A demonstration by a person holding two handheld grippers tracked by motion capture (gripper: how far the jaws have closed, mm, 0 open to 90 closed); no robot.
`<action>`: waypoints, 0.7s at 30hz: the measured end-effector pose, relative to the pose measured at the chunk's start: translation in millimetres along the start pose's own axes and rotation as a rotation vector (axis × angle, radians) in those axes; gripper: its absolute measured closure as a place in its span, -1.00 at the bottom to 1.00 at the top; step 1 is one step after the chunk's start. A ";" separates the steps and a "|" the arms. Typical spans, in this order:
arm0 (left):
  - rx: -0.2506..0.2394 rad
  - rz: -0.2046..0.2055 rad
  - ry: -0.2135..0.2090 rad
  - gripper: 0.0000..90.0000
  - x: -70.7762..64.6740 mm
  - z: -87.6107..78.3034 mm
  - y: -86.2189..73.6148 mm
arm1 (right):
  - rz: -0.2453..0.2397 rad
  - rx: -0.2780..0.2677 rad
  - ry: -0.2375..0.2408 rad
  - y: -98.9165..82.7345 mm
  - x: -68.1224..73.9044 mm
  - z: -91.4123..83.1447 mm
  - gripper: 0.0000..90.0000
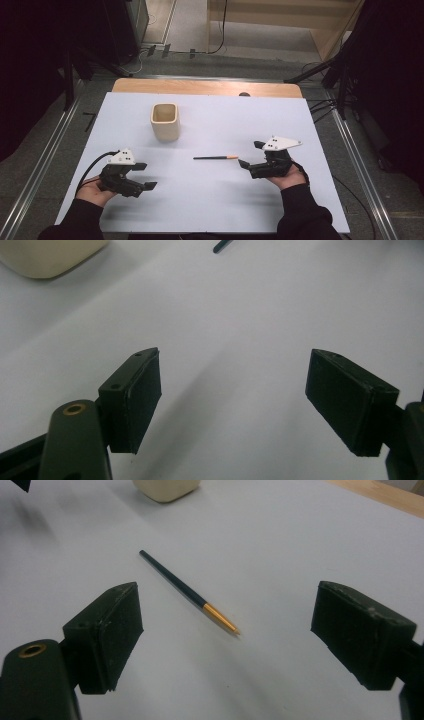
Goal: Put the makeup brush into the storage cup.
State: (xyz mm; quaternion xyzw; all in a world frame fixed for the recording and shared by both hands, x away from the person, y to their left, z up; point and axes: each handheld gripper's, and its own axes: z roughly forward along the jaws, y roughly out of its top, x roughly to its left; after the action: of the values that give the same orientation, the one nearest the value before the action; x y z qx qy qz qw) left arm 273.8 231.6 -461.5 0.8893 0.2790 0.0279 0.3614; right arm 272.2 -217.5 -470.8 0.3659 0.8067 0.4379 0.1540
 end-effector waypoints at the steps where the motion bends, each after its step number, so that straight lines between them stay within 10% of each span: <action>1: 0.000 0.000 0.000 -0.49 0.0 0.0 0.0 | -0.003 0.002 0.002 1.0 0.1 1.1 -0.70; 21: 0.004 0.004 -0.001 -0.49 0.0 -0.1 -0.2 | -0.010 -0.007 0.013 15.5 5.3 19.3 -0.70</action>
State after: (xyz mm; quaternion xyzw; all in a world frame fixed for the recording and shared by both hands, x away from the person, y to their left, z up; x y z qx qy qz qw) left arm 273.7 231.7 -461.5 0.8906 0.2770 0.0276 0.3596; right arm 286.6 -196.8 -468.8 0.3584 0.8079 0.4424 0.1520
